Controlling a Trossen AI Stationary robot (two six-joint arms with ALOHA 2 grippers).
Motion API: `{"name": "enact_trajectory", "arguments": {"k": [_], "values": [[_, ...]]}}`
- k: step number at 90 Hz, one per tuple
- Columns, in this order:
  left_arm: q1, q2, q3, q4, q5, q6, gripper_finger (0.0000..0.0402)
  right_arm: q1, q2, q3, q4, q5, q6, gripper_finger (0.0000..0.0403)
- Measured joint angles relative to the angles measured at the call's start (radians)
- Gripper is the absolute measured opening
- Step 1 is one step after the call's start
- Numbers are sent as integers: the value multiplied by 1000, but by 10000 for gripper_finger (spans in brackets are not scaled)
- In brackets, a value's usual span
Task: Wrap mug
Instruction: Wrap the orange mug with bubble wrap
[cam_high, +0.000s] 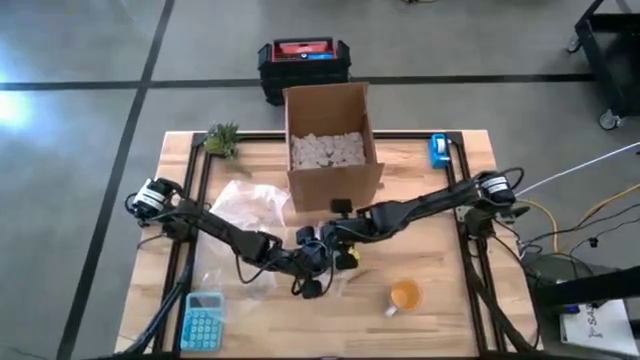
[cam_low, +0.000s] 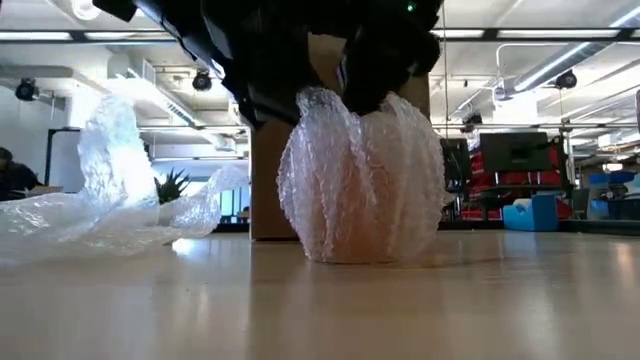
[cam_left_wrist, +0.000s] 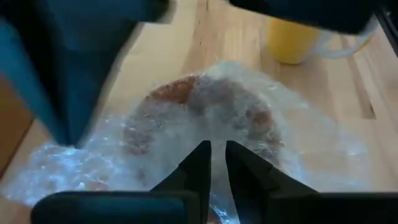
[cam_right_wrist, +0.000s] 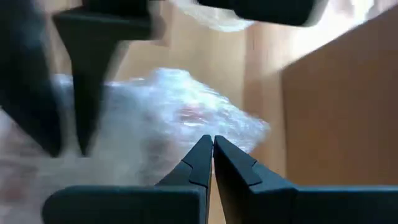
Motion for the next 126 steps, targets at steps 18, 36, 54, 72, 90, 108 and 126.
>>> {"name": "enact_trajectory", "arguments": {"k": [18,36,54,72,90,108,126], "values": [[5,0,0,-3,-3,-10,36,70,-5,-9,2,-29,14,2],[4,0,-1,-5,-9,-12,36,83,-4,-38,5,-33,46,2],[4,-8,-1,-7,-17,-5,36,66,44,-78,64,-27,57,2],[1,-96,79,-206,98,-31,36,71,56,-97,107,-26,77,2],[-7,-153,56,-441,-83,-121,36,73,58,-79,107,-28,68,2],[-9,-125,-32,-242,-50,-106,36,73,58,-79,110,-29,55,2],[-7,-121,-30,-61,-34,4,36,73,58,-79,117,-29,54,2]]}}
